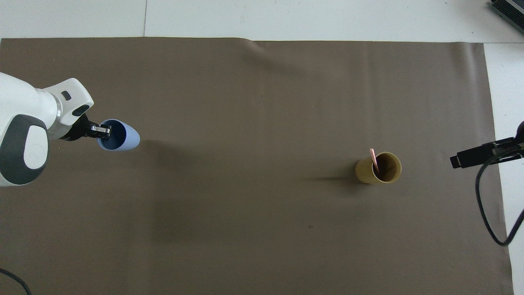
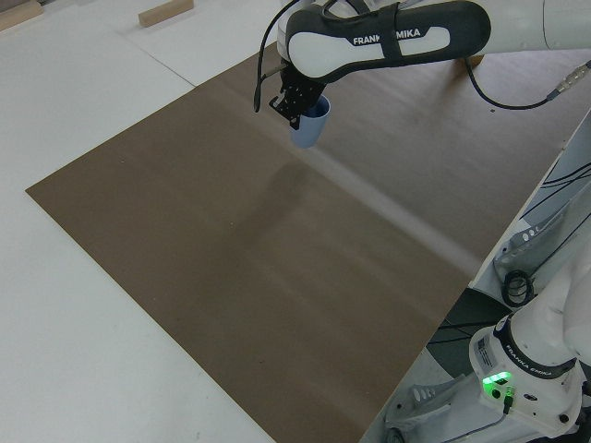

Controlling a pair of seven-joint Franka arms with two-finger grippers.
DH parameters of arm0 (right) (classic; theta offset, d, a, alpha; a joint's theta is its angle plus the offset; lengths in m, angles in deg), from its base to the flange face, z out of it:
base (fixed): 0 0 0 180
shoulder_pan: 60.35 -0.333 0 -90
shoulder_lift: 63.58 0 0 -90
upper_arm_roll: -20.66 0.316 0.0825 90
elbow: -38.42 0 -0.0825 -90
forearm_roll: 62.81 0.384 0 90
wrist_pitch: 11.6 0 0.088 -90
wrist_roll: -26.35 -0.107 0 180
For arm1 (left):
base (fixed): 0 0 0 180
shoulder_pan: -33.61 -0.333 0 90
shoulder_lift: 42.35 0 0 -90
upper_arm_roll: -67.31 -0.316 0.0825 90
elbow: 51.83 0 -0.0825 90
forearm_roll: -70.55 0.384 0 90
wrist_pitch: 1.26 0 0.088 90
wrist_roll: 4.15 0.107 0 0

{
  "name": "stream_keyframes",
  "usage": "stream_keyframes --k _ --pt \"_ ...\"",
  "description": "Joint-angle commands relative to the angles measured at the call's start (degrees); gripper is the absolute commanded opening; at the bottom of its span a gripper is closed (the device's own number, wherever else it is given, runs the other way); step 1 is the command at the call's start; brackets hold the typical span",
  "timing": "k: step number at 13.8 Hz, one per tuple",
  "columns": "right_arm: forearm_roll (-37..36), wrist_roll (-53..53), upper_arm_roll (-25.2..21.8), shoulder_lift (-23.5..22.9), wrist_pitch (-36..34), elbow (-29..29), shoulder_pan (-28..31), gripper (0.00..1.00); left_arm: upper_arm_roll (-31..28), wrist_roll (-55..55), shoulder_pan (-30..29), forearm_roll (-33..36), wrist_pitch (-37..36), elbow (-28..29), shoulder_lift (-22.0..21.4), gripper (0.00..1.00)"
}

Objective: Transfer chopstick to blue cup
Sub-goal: 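Grasp the light-blue cup rim with the left gripper and lift, then set the blue cup mid-table while the right gripper reaches the tan cup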

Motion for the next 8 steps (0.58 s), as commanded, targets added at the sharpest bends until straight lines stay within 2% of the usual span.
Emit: stream_keyframes --k 1,4,8 --pt "6.6 17.9 -0.2 3.3 3.1 -7.4 2.1 1.0 -0.8 -10.9 7.2 -0.6 0.1 2.3 -1.7 0.0" --pt "13.1 32.6 -0.2 2.8 6.1 -10.9 2.1 1.0 -0.9 -24.0 17.5 -0.6 1.1 4.2 -1.7 0.0" --pt "14.2 54.7 -0.2 2.7 10.2 -16.5 2.0 1.0 -0.9 -36.8 27.6 -0.6 7.5 6.8 -0.3 0.0"
